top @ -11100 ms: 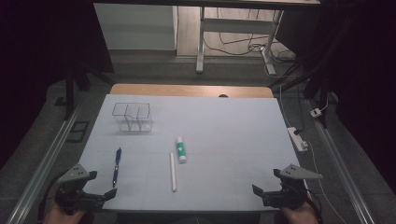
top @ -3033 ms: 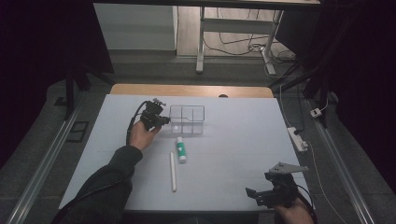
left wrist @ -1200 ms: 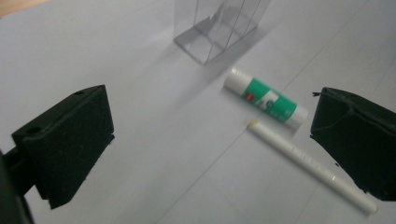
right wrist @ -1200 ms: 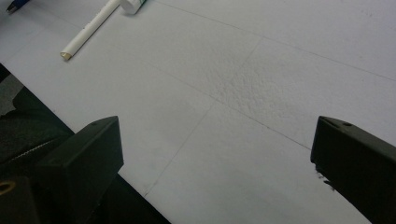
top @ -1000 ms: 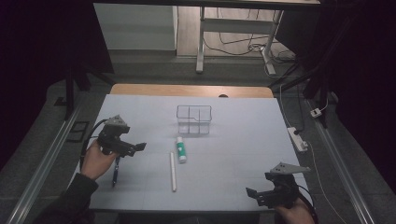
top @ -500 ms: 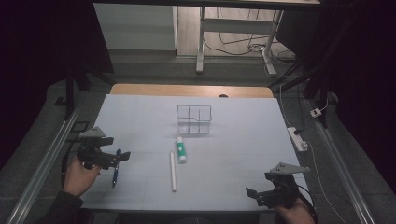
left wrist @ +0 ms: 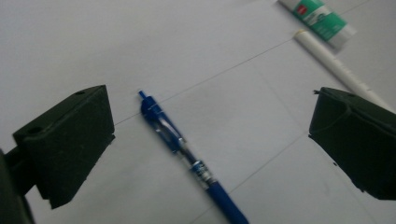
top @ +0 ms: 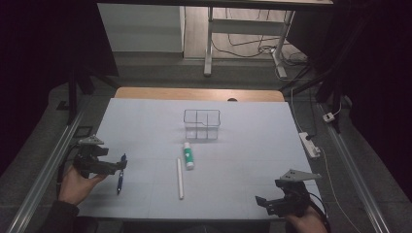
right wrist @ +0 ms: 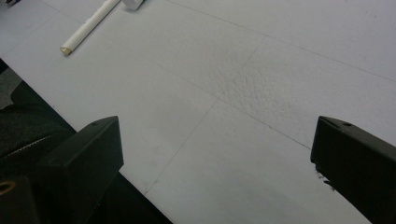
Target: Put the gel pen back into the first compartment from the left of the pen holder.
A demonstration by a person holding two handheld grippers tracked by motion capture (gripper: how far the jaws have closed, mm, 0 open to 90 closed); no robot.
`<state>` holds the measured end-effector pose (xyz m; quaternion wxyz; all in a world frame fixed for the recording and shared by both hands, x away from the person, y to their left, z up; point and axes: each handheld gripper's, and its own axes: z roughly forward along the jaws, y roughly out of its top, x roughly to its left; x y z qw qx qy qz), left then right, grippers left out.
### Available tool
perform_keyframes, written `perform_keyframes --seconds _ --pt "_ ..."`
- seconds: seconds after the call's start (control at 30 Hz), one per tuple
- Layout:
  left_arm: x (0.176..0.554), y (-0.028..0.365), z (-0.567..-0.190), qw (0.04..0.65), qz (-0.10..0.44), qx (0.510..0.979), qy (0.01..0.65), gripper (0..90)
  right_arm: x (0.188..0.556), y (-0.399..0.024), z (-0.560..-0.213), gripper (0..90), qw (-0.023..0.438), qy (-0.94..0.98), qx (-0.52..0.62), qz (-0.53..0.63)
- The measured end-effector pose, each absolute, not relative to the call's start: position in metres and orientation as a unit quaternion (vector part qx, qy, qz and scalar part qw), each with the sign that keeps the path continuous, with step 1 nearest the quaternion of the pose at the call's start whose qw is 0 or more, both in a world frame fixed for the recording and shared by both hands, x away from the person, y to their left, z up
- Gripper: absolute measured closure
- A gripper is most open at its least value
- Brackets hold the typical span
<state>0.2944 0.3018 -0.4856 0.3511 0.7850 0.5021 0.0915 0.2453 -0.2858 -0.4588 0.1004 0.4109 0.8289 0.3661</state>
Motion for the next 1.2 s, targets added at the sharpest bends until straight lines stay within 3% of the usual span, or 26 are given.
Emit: perform_keyframes --seconds 0.13,0.33,0.57,0.73,1.2 --pt "0.302 0.306 -0.494 0.325 0.089 0.791 0.51 5.0 0.245 -0.285 -0.459 2.0 0.1 0.83 0.41 0.365" --pt "0.311 0.312 -0.501 0.313 0.083 0.792 0.518 22.3 0.246 -0.285 -0.459 2.0 0.099 0.831 0.409 0.363" --pt "0.321 0.309 -0.503 0.308 0.056 0.804 0.506 57.2 0.246 -0.284 -0.46 2.0 0.097 0.832 0.409 0.362" --pt "0.333 0.296 -0.505 0.289 0.052 0.827 0.479 87.0 0.246 -0.284 -0.46 2.0 0.097 0.833 0.409 0.358" --pt "0.365 0.288 -0.523 0.219 0.058 0.855 0.466 89.3 0.247 -0.285 -0.46 2.0 0.093 0.832 0.412 0.36"
